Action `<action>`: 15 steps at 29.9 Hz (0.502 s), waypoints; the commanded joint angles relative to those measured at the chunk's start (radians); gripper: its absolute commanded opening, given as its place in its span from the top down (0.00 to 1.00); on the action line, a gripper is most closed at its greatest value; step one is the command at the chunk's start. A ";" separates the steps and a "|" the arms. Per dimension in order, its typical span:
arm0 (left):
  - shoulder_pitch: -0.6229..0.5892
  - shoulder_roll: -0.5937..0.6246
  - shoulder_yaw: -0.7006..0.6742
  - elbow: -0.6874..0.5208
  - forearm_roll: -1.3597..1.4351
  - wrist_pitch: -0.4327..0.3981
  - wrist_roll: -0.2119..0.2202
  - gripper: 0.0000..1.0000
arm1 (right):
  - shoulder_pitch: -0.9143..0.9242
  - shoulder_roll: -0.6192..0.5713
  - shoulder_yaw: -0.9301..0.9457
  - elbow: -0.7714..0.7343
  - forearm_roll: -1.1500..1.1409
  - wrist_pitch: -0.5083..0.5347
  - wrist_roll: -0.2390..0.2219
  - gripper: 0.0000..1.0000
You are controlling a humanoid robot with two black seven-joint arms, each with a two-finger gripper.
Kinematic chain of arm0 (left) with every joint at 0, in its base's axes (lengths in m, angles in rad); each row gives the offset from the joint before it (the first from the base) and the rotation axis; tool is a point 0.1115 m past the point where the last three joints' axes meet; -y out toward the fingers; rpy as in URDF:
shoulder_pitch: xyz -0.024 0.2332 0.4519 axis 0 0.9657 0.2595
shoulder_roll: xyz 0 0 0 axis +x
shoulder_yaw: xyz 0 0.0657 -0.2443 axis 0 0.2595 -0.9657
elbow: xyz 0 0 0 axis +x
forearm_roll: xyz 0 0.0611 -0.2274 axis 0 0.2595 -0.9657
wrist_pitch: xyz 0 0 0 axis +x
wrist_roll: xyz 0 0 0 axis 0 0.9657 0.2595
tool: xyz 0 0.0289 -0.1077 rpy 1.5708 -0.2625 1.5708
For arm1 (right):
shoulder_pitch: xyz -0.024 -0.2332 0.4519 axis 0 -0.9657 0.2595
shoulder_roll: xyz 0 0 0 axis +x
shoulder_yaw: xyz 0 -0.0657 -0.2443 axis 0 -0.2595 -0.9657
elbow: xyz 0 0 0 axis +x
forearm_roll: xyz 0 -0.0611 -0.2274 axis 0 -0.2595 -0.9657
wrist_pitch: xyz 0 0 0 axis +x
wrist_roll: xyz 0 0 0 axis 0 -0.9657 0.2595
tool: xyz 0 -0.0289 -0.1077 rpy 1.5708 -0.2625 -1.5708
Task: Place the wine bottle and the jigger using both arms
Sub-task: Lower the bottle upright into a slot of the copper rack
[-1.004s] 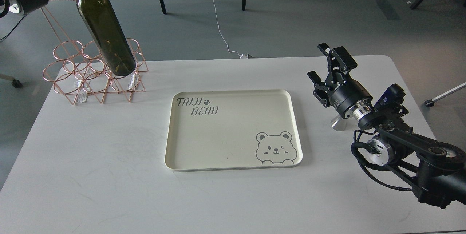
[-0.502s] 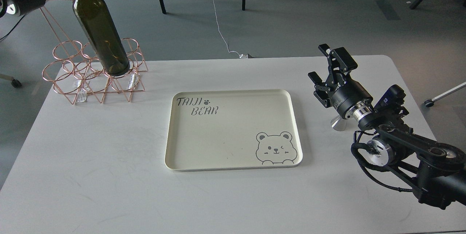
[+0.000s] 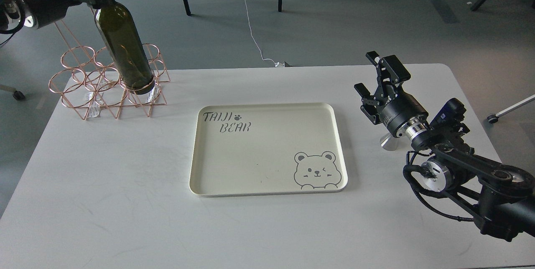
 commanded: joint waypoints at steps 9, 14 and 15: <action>0.042 -0.038 -0.004 0.029 -0.004 0.009 0.000 0.82 | -0.005 0.000 0.002 0.000 0.000 0.000 0.000 0.01; 0.062 -0.046 -0.004 0.051 -0.007 0.030 0.000 0.80 | -0.006 0.000 0.002 0.000 0.000 0.000 0.000 0.01; 0.062 -0.050 -0.004 0.052 -0.005 0.030 0.000 0.80 | -0.006 0.000 0.002 0.000 0.000 0.000 0.000 0.01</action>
